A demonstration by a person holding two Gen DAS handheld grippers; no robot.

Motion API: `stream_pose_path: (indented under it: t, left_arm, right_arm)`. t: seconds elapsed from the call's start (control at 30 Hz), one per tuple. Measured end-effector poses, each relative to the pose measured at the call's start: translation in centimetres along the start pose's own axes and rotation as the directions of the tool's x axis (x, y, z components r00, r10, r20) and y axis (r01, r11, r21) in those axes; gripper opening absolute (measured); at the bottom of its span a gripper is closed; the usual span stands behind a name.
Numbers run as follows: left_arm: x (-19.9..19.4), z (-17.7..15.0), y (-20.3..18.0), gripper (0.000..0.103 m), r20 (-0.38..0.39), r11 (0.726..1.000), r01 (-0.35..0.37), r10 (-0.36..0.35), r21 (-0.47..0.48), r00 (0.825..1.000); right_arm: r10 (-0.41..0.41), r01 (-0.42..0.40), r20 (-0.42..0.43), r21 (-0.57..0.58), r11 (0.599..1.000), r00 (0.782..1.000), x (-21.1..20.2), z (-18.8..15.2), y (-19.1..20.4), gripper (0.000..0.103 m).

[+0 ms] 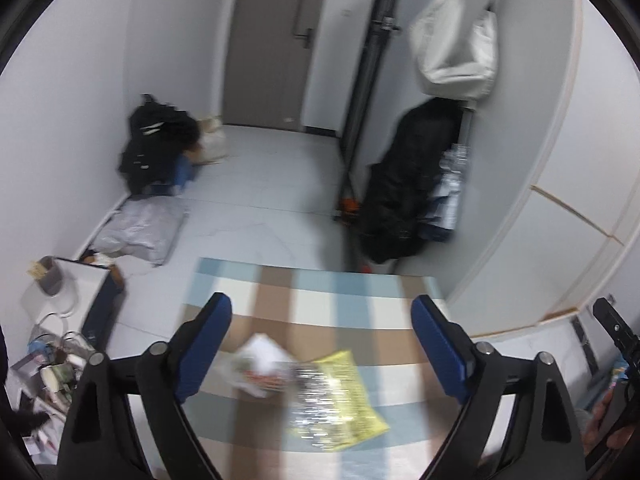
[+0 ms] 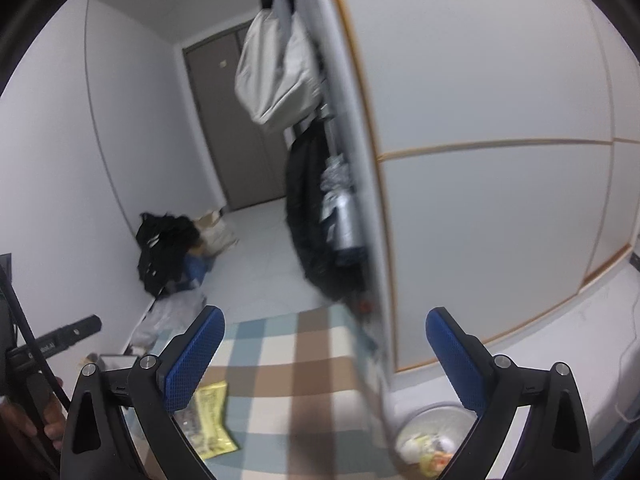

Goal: Collect trash
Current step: 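Swing both tools back over the table toward the yellow snack bag, then grasp the yellow-and-clear snack bag with the right tool and lift it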

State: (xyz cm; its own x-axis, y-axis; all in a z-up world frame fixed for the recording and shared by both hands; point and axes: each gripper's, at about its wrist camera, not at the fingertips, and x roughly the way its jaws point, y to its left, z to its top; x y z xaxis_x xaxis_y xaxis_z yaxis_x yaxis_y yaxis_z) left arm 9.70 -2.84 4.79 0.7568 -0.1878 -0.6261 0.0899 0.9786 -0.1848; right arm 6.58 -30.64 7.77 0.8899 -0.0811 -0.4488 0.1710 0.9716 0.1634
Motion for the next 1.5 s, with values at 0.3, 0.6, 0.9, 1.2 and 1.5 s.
stream_pose_path:
  t: [0.3, 0.6, 0.9, 1.2, 1.5]
  left_arm:
    - [0.9, -1.3, 6.6, 0.090, 0.034, 0.990, -0.051, 0.056, -0.131, 0.998]
    - [1.1, -2.1, 11.1, 0.090, 0.042, 0.975, -0.087, 0.098, -0.206, 0.994]
    - [1.6, -2.2, 13.7, 0.090, 0.001, 0.958, -0.089, 0.092, -0.272, 0.996]
    - [1.9, -2.3, 15.0, 0.090, -0.033, 0.945, -0.078, 0.072, -0.318, 0.997]
    - [2.7, -2.4, 14.7, 0.090, -0.064, 0.947, -0.092, 0.075, -0.307, 0.995]
  right_arm:
    - [0.085, -0.111, -0.161, -0.162, 0.981, 0.983, 5.8, -3.9, 8.5, 0.102]
    - [0.110, -0.193, -0.324, -0.236, 0.952, 0.940, 10.9, -8.0, 14.1, 0.102]
    - [0.051, -0.204, -0.523, -0.238, 0.950, 0.851, 17.2, -12.2, 16.5, 0.102]
    - [0.024, -0.244, -0.615, -0.276, 0.930, 0.788, 20.6, -16.6, 19.5, 0.100]
    - [-0.029, -0.210, -0.593, -0.330, 0.920, 0.805, 21.1, -17.6, 19.8, 0.075]
